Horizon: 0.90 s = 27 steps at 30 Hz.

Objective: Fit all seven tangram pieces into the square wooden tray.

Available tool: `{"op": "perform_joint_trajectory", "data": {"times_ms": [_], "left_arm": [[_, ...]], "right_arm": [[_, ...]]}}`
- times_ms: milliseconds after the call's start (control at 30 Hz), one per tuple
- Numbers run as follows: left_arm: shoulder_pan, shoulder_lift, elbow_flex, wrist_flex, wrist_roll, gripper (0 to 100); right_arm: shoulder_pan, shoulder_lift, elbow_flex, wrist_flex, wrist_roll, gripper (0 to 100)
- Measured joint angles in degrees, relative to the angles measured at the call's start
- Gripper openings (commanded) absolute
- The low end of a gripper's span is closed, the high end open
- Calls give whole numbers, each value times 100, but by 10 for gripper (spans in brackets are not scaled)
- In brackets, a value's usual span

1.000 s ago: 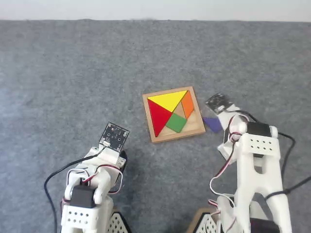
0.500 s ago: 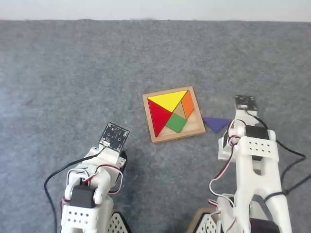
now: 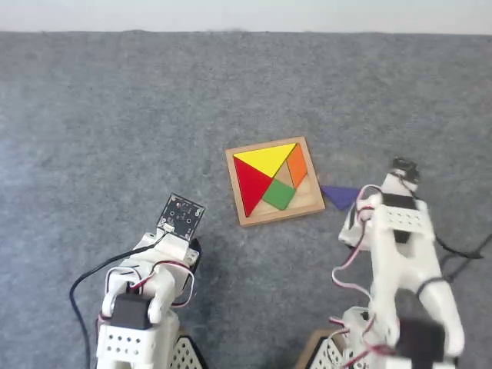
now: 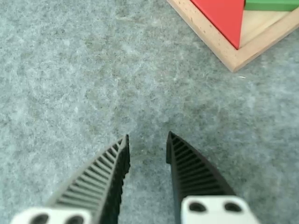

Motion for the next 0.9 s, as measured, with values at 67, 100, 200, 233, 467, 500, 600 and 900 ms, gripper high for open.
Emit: {"op": "perform_joint_trajectory", "data": {"times_ms": [67, 100, 200, 233, 467, 500, 600, 900], "left_arm": [[0, 0, 0, 0, 0, 123], [0, 0, 0, 0, 0, 123], [0, 0, 0, 0, 0, 123], [0, 0, 0, 0, 0, 123], [-9, 0, 0, 0, 0, 123], [-9, 0, 0, 0, 0, 123], [-9, 0, 0, 0, 0, 123], [-9, 0, 0, 0, 0, 123]], "right_arm": [[-105, 387, -237, 0, -281, 303], [-114, 563, -360, 0, -352, 303], [9, 1046, -624, 9, -431, 303], [62, 1178, -703, 9, -440, 302], [352, 1477, -888, -246, -448, 140], [387, 1477, -888, -308, -466, 136], [501, 1459, -879, -448, -466, 134], [519, 1477, -1046, -615, -369, 129]]}}
